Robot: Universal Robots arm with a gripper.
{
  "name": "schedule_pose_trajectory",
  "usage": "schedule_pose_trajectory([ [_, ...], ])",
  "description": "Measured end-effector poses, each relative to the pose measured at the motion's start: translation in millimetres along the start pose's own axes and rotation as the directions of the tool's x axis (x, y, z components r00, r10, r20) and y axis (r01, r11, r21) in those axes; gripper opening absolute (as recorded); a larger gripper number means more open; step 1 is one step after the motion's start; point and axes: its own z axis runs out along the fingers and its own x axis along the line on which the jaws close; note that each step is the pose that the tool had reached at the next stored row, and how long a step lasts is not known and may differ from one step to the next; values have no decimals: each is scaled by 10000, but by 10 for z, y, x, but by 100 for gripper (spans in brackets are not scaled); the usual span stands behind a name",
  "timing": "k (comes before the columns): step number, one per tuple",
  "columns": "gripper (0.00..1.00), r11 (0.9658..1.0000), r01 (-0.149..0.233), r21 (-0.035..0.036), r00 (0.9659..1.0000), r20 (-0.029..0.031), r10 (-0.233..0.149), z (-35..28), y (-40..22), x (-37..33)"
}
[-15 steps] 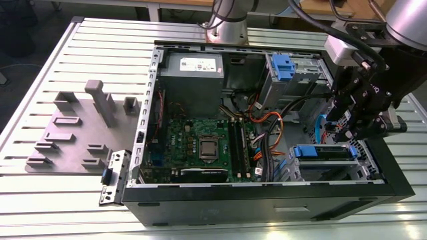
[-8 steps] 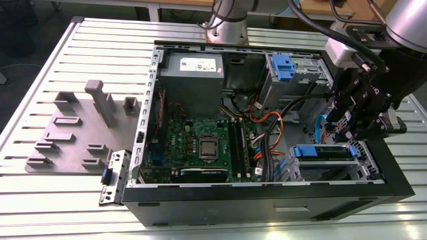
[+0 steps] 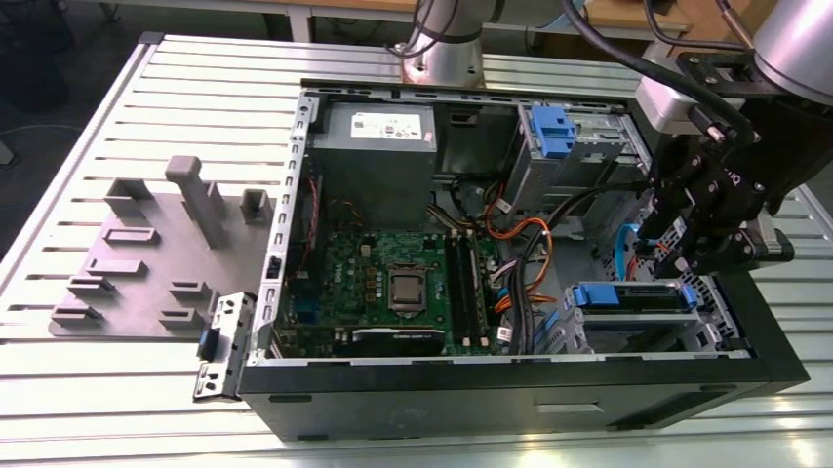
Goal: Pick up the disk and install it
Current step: 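Insert the first disk wire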
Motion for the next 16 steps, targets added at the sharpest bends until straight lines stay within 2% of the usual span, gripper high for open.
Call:
schedule_pose_trajectory([
  [6, 48, 10000, 0, 5, 10000, 1, 0, 1, 38, 1],
  [14, 47, 10000, 0, 5, 10000, 1, 0, 2, 40, 1],
  [16, 34, 10000, 0, 5, 10000, 1, 0, 2, 40, 1],
])
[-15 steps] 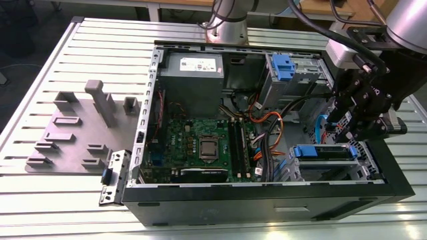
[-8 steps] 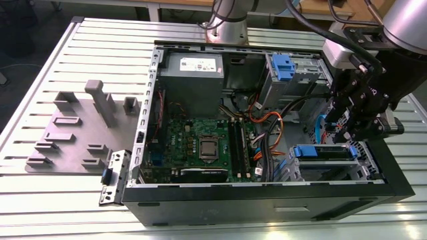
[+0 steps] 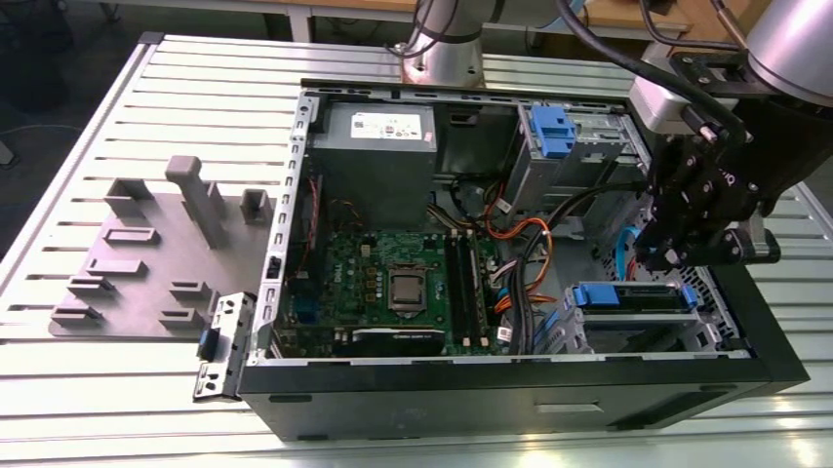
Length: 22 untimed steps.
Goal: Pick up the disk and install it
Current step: 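Insert the first disk wire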
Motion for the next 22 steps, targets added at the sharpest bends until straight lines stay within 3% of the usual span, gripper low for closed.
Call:
schedule_pose_trajectory([
  [1, 34, 10000, 0, 0, 10000, 0, 0, 0, 0, 0],
  [3, 22, 10000, 0, 0, 10000, 0, 0, 0, 0, 0],
  [7, 11, 10000, 0, 0, 10000, -1, 0, 0, 1, 0],
  [12, 11, 10000, 0, 0, 10000, -1, 0, 0, 2, 0],
  [13, 17, 10000, 0, 0, 10000, 0, 0, 0, 2, 0],
  [15, 17, 10000, 0, 0, 10000, 0, 0, 0, 2, 0],
  [16, 24, 10000, 0, 0, 10000, 0, 0, 0, 2, 0],
  [22, 24, 10000, 0, 0, 10000, -3, 0, 6, 3, -13],
])
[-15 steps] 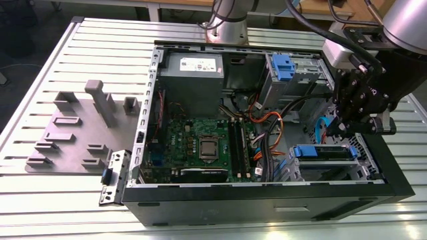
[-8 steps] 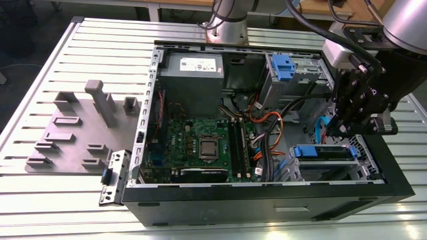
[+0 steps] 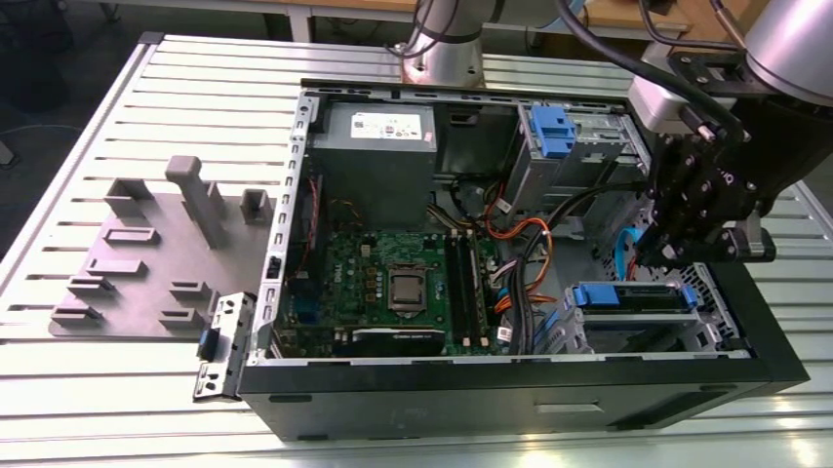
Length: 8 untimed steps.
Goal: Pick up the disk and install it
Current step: 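Insert the first disk wire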
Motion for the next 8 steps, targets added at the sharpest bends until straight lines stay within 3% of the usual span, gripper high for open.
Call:
schedule_pose_trajectory([
  [8, 24, 10000, 0, 0, 10000, 3, 0, 9, 1, -24],
])
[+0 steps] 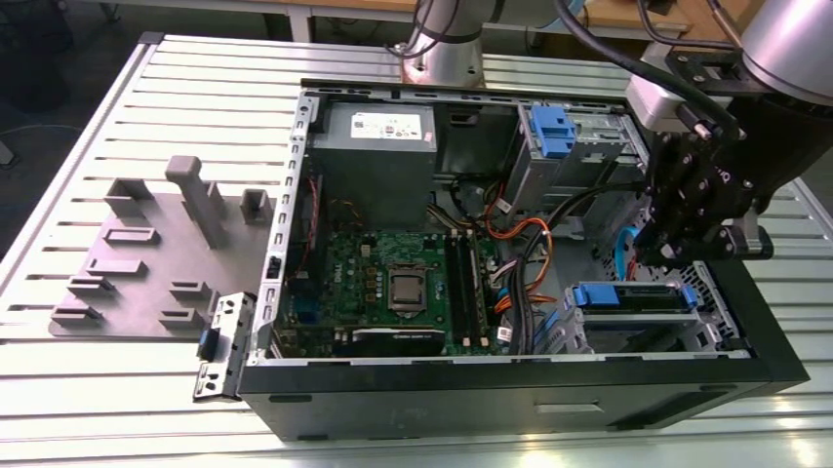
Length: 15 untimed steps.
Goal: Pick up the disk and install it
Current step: 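Insert the first disk wire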
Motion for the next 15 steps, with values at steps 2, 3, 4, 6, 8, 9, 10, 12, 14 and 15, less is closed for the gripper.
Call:
schedule_pose_trajectory([
  [2, 25, 10000, 0, 0, 10000, -1, 0, 0, 0, -1],
  [3, 32, 10000, 0, 0, 10000, -2, 0, 1, 0, -1],
  [4, 32, 10000, 0, 0, 10000, 0, 0, 7, 0, -2],
  [6, 32, 10000, 0, 0, 10000, -3, 0, 28, 1, -2],
  [8, 32, 10000, 0, 0, 10000, -7, 0, 28, 1, -2],
  [9, 32, 10000, 0, 0, 10000, -7, 0, 28, 1, -2],
  [10, 32, 10000, 0, 0, 10000, -6, 0, 29, 1, -2],
  [12, 32, 10000, 0, 0, 10000, -5, 0, 30, 1, -2],
  [14, 30, 10000, 0, 0, 10000, -5, 0, 31, 1, -2],
  [15, 24, 10000, 0, 0, 10000, -5, 0, 32, 1, -2],
])
